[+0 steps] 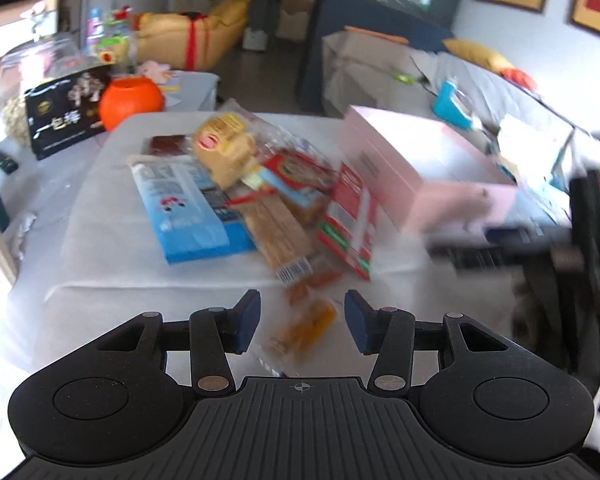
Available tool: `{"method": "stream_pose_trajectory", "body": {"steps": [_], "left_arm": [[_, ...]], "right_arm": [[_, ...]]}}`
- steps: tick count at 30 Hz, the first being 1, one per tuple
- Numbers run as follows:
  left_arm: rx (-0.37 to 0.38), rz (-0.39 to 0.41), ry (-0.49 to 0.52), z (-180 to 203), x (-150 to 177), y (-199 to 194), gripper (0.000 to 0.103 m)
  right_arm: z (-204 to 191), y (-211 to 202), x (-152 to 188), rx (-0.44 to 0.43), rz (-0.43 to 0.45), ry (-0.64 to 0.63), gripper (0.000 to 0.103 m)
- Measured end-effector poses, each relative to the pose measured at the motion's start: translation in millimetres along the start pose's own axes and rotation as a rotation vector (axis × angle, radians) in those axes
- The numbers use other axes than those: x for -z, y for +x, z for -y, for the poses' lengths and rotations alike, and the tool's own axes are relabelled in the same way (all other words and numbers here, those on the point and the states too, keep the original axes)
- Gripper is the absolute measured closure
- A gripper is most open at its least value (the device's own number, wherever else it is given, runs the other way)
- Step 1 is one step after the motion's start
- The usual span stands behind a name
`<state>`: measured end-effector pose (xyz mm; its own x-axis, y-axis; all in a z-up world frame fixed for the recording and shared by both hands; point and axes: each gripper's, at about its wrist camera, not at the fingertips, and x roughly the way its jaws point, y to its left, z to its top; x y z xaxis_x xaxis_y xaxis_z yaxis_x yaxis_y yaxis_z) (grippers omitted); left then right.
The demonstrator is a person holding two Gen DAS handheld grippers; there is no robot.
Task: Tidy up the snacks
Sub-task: 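Grasp the orange snack stick with the left tool while the right tool grasps the wafer bar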
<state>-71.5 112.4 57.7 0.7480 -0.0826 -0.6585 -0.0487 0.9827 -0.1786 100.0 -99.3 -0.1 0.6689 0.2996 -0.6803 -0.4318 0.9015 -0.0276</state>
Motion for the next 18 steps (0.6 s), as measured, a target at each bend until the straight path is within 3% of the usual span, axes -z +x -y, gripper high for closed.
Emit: {"method": "stream_pose_trajectory", "body": {"steps": [3, 12, 18], "left_arm": [[0.019, 0.002, 0.027, 4, 2, 1, 0.052], [0.006, -0.033, 0.077, 8, 6, 15, 0.052], [0.014, -0.075, 0.096, 9, 7, 15, 0.053]], "right_arm": [[0, 14, -22, -0.033, 0.009, 0.030, 0.000], [-1, 56, -75, -0.229, -0.089, 0.202, 0.001], [-43, 60, -74, -0.252, -0.093, 0.088, 0.004]]}}
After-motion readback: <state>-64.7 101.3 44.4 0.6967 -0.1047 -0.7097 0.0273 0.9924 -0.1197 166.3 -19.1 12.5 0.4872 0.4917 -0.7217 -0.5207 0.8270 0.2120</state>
